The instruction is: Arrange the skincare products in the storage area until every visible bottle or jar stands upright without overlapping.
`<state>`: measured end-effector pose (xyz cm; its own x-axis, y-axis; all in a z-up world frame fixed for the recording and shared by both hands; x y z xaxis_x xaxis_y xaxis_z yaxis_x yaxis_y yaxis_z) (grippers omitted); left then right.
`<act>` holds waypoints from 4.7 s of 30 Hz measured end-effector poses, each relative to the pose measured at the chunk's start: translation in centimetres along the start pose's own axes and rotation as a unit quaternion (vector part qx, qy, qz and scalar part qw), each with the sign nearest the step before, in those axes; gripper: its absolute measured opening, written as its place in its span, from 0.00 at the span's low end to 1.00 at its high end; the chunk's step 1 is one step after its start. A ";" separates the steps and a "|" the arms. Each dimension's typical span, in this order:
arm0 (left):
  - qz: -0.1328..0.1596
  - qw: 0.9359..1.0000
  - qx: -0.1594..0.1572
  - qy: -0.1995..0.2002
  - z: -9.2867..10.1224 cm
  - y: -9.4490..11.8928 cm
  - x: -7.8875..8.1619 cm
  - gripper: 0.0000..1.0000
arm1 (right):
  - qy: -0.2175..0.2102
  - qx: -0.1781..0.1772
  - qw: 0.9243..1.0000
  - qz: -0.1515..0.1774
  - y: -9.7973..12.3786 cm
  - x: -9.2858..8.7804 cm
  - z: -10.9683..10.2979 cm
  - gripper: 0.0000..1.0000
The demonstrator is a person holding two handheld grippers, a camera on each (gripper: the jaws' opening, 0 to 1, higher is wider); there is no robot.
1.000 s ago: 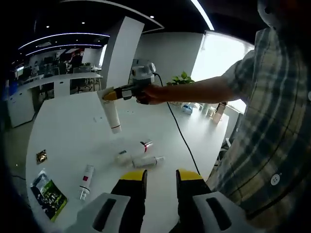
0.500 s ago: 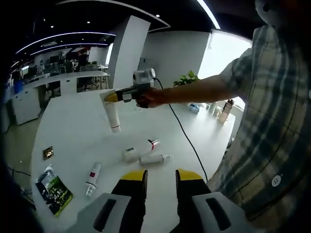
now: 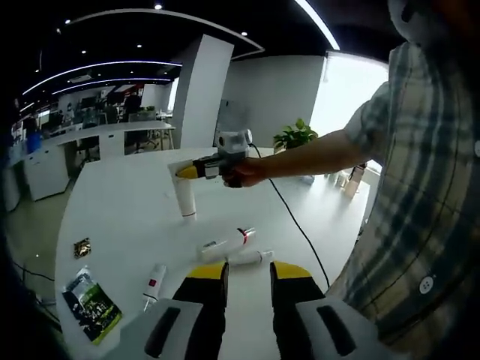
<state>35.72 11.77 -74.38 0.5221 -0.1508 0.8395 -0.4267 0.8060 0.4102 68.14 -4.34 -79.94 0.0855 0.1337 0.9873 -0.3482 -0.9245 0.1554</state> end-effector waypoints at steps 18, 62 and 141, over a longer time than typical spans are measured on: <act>0.003 1.000 -0.012 -0.006 1.0 -0.6 -0.9 0.19 | 0.012 -0.016 0.997 -0.081 2.1 -1.6 1.4 0.19; 0.077 0.994 -0.040 0.064 2.2 -0.5 -2.6 0.22 | -0.103 -0.092 0.964 -0.227 11.5 -7.8 -8.9 0.37; -0.387 0.882 -0.148 -0.225 -11.5 -27.7 -1.6 0.32 | -0.358 -0.415 0.835 -0.043 31.4 -6.5 -26.2 0.35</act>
<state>55.21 -3.76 -91.17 0.1971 -0.8802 0.4318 0.1753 0.4650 0.8678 32.20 -24.88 -80.62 0.5766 -0.3360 0.7447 -0.8138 -0.3166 0.4873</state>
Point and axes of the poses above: the point that each gripper's makers call its tool centre point, and the gripper's own axes: y roughly backward along the fingers, z roughly to its right, x roughly out of its top, the point moved 7 cm from there along y, roughly backward along the fingers, and after that the axes turned 13 degrees about -x, right-handed, at the moved point
